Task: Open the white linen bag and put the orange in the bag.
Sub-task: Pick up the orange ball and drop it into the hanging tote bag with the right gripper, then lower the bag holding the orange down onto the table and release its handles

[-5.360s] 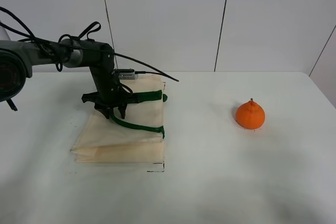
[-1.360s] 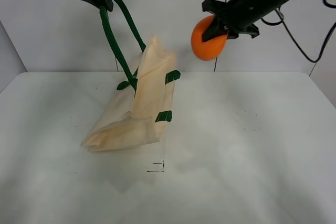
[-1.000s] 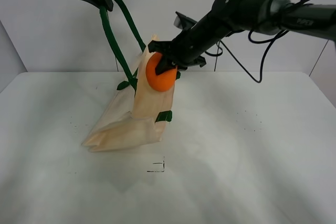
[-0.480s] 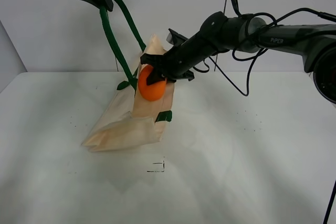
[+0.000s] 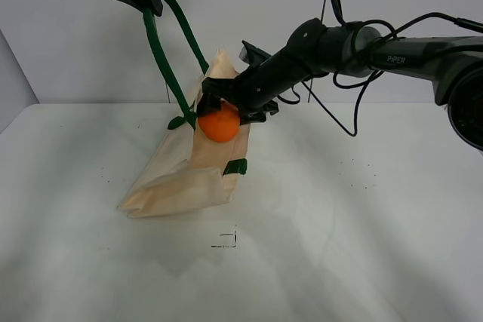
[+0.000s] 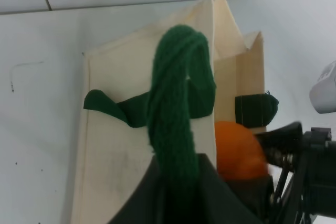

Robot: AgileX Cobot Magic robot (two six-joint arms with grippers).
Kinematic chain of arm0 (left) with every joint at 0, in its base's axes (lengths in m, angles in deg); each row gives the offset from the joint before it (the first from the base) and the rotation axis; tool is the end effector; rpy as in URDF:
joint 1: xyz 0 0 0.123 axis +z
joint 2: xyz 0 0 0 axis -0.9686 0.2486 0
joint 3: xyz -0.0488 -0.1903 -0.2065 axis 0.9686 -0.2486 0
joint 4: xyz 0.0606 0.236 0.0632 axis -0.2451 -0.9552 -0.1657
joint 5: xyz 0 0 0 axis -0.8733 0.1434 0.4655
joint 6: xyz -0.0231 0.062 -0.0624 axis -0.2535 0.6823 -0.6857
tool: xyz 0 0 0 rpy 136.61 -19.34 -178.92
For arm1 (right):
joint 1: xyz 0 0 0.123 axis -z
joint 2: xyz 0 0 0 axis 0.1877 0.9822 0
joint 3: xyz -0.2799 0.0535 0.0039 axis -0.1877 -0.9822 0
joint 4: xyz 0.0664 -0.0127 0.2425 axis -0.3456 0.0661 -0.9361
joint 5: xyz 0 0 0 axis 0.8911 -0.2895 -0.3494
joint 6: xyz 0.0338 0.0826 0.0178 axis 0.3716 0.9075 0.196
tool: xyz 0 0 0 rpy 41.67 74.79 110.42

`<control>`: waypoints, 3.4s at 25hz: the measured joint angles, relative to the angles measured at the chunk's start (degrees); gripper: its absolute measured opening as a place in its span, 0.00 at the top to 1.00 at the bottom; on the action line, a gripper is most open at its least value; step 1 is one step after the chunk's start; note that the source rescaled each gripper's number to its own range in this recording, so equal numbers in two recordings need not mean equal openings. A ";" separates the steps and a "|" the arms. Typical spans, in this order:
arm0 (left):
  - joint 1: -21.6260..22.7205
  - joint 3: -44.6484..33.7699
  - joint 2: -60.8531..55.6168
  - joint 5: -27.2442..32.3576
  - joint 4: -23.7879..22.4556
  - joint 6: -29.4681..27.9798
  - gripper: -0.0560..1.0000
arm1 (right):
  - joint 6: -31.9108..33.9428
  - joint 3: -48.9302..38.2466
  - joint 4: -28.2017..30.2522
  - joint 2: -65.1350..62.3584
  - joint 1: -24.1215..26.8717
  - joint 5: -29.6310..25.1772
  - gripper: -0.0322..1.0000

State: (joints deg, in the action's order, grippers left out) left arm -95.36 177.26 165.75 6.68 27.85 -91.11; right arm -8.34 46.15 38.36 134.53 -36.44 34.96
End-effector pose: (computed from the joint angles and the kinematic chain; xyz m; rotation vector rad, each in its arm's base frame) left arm 0.4024 -0.1441 0.4153 0.1251 2.4085 -0.2660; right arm 0.4317 0.2533 0.2006 -0.3840 2.5004 0.9085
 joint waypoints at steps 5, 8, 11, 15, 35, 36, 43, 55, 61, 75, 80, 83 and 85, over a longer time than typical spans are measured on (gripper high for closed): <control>0.00 0.00 0.00 0.00 0.32 0.00 0.95 | 4.64 5.70 11.42 0.00 -0.11 -6.94 0.00; 0.00 0.00 -0.05 0.00 0.32 0.00 0.95 | 12.64 10.45 23.81 -0.14 -0.21 -14.38 0.00; 0.00 -0.05 -0.05 0.00 0.32 0.00 0.95 | 18.97 14.18 34.92 -0.14 -0.21 -20.08 0.00; 0.00 -0.05 -0.05 0.00 0.32 0.05 0.95 | 20.83 15.03 39.74 -0.01 1.35 -24.76 0.00; 0.00 -0.05 -0.05 0.00 0.32 0.05 0.95 | 20.13 15.03 44.57 -0.01 24.11 -28.89 0.00; 0.00 -0.05 -0.05 0.00 0.32 0.05 0.95 | 20.13 15.03 44.45 -0.01 24.11 -28.89 0.00; 0.00 -0.05 -0.05 0.00 0.32 0.05 0.95 | 19.64 5.28 44.28 -8.68 24.06 -28.77 0.00; 0.00 -0.05 -0.05 0.00 0.32 0.05 0.95 | 18.97 -36.94 44.27 -46.37 24.06 -28.82 0.00; 0.00 -0.05 -0.05 0.00 0.32 0.11 0.95 | 18.97 -57.54 44.22 -70.01 24.06 -28.12 0.00; 0.00 -0.05 -0.05 0.00 0.32 0.23 0.95 | 17.83 -75.24 44.39 -118.10 24.06 -18.36 0.00; 0.00 -0.05 0.08 0.00 0.32 0.54 0.95 | 17.90 -75.24 44.55 -126.99 24.06 -18.36 0.00; 0.00 -0.05 1.22 0.00 0.79 0.60 0.95 | 18.97 -75.24 44.92 -127.71 24.06 -18.36 0.00; 0.00 -0.22 3.08 -0.05 2.36 0.60 0.95 | 18.97 -75.24 44.92 -127.71 24.06 -18.36 0.00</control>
State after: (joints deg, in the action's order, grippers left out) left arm -95.36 177.04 168.83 6.62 30.21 -90.51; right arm 10.63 -29.09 83.28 6.82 -12.39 16.60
